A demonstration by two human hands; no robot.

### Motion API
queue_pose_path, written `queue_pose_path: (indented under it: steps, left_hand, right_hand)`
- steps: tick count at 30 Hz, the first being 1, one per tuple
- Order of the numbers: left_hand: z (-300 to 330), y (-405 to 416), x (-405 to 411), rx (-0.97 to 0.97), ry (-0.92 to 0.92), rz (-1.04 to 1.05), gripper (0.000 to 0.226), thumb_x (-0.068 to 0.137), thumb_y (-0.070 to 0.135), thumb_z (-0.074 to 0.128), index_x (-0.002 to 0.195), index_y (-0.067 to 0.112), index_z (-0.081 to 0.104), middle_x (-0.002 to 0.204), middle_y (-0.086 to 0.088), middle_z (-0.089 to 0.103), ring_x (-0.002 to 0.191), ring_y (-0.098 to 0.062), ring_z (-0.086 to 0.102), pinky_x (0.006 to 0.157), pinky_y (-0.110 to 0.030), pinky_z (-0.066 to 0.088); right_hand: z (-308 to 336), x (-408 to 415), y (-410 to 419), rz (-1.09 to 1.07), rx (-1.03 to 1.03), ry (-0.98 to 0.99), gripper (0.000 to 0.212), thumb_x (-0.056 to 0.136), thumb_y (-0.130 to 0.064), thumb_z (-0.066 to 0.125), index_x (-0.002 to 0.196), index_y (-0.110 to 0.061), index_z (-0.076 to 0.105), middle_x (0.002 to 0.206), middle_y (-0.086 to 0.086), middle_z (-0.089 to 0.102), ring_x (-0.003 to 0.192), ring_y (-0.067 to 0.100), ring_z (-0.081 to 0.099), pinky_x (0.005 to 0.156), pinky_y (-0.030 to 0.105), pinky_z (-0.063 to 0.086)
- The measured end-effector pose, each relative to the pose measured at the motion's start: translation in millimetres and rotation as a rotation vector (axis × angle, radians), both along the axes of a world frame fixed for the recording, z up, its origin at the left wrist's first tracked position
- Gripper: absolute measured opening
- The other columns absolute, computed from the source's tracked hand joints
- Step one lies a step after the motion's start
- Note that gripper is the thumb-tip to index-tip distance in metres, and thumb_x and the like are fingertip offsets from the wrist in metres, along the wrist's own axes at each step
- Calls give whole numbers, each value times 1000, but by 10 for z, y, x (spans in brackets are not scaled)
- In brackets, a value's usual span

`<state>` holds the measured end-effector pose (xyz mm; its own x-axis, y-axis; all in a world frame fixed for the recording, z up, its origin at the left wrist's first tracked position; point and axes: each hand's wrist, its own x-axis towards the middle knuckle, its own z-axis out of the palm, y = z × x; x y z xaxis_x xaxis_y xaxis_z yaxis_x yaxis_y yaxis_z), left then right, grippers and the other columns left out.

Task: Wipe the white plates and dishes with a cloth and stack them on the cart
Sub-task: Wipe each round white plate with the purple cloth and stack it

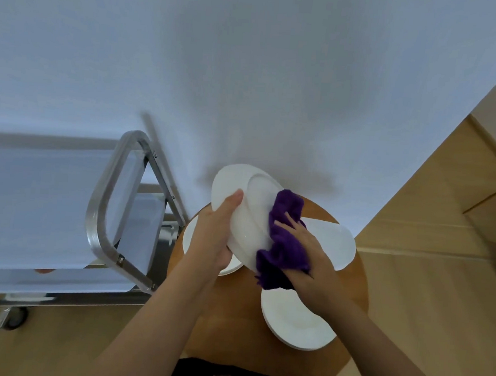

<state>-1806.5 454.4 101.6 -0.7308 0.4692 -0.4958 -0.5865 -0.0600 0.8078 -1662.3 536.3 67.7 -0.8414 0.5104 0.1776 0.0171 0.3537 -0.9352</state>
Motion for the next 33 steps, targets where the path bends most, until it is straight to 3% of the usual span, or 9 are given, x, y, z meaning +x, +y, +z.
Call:
queue_pose_path:
  steps: [3,6,10,13,17,20,24,29,33]
  left_hand:
    - [8,11,-47,3,10,29,33,85,32,66,111,14,59,103,-4,67,94,-23,63,69,-33,52]
    - [34,10,-69,-16,154,-34,32,85,34,65,110,15,60,99,-1,68,94,-21,63,71,-31,51]
    - [-54,8,149,-475,973,-471,26,87,47,59,68,28,58,59,8,60,59,-10,58,55,-26,43]
    - [-221,57,325,-699,1636,-911,40,98,47,34,123,23,54,81,-2,65,69,-21,61,62,-30,44]
    - [-369,82,349,-736,1893,-1102,55,98,53,28,146,28,26,99,-3,65,78,-22,62,66,-30,46]
    - [-375,-1,328,-751,1681,-1091,80,80,78,31,147,35,26,130,5,57,118,-20,51,102,-42,33]
    - [-385,-160,-17,-750,1326,-378,74,86,59,50,147,25,28,150,3,37,142,-24,23,114,-48,12]
    - [-376,-211,-284,-145,-226,-240,53,90,36,58,136,13,46,127,-14,59,113,-35,56,86,-47,49]
    - [-425,-264,-223,-1,-195,-222,46,91,39,53,130,16,53,121,-13,64,112,-35,58,92,-50,48]
  right_hand:
    - [-163,67,64,-134,-219,-73,44,87,-15,64,122,-37,48,121,-25,56,109,-5,54,85,16,50]
    - [-204,71,208,-382,-595,-150,18,93,-4,49,109,-4,56,93,17,69,77,36,66,67,42,54]
    - [21,18,350,-396,-992,113,19,87,-12,54,104,-9,61,86,10,72,72,25,69,58,33,55]
    - [195,-51,358,-297,-1205,133,45,64,-29,74,104,-12,64,92,11,70,79,26,69,63,37,56]
    - [83,-43,355,-433,-1118,-58,48,64,-5,72,109,-5,56,101,19,57,93,35,58,80,44,51]
    - [-64,45,342,-502,-1174,-62,19,74,3,55,91,-7,55,88,15,56,81,30,58,73,41,50]
    - [-159,217,384,-510,-1194,-39,24,77,5,50,96,-7,57,81,9,64,68,25,63,54,32,51]
    - [-131,258,395,-423,-1094,-130,40,67,-8,65,106,-7,62,92,13,71,78,30,68,61,34,54]
    - [-124,167,475,-708,-286,-139,21,79,-25,69,96,-30,59,81,-12,66,78,14,65,64,32,50]
